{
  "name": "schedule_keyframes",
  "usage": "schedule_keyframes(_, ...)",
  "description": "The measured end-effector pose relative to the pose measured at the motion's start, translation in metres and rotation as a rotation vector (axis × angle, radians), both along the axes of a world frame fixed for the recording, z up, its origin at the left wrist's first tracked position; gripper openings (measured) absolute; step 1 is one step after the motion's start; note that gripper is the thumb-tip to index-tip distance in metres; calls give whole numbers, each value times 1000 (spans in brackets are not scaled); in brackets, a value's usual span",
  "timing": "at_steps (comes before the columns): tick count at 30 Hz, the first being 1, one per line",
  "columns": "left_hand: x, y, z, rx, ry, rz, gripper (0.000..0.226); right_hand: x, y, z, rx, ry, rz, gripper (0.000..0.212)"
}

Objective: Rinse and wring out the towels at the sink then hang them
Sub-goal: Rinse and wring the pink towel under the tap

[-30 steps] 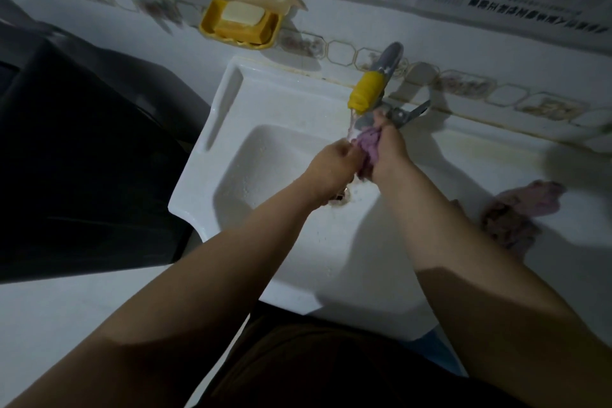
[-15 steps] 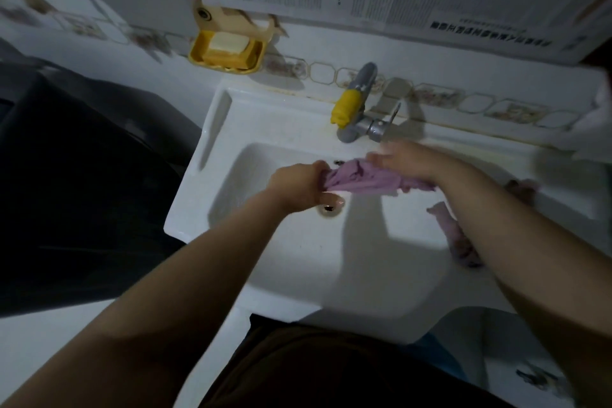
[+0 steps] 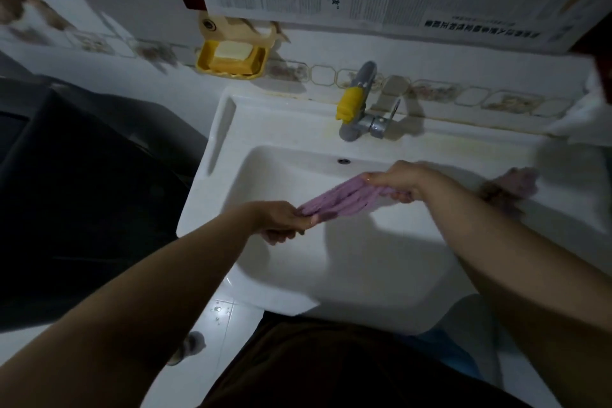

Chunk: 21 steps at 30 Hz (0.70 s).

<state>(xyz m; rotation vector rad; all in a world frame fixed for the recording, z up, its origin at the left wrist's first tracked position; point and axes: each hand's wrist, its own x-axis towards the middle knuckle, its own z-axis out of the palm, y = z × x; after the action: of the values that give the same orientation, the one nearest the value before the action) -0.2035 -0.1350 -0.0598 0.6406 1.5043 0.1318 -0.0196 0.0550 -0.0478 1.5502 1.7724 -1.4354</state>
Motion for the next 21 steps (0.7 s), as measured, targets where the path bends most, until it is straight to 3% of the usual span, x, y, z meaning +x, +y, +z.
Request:
schedule_keyframes(3,21,-10,-7,-23,-539,442,82,-34,-37,0,374,169,8,40)
schedule_keyframes(5,32,-8,-10,65,-830,669,90,-49,-75,10,412,369,94,26)
schedule_keyframes(7,39,-2,-4,165,-985,909,78,-51,-112,16,318,507,195,13)
schedule_keyframes(9,36,2,1,215,-964,1080,56,-42,-129,16,274,579,191,15)
schedule_keyframes(11,26,-3,3,221,-790,1015,34,-27,-124,18,311,694,-16,23)
schedule_keyframes(12,19,-6,4,203,-695,942,22,-17,-115,19,452,684,-35,30)
schedule_keyframes(13,11,-10,5,185,-632,861,13,-9,-106,19,653,606,94,44)
schedule_keyframes(15,-2,-13,16,148,-594,579,5,-1,-92,18,981,402,582,79)
schedule_keyframes(17,-6,-9,35,128,-510,217,28,-9,-88,20,1210,411,883,91)
schedule_keyframes(19,-6,0,51,95,-396,-18,45,-22,-87,23,1284,540,1068,86)
schedule_keyframes(21,-6,7,60,35,-238,-157,48,-31,-85,32,1134,529,1155,88)
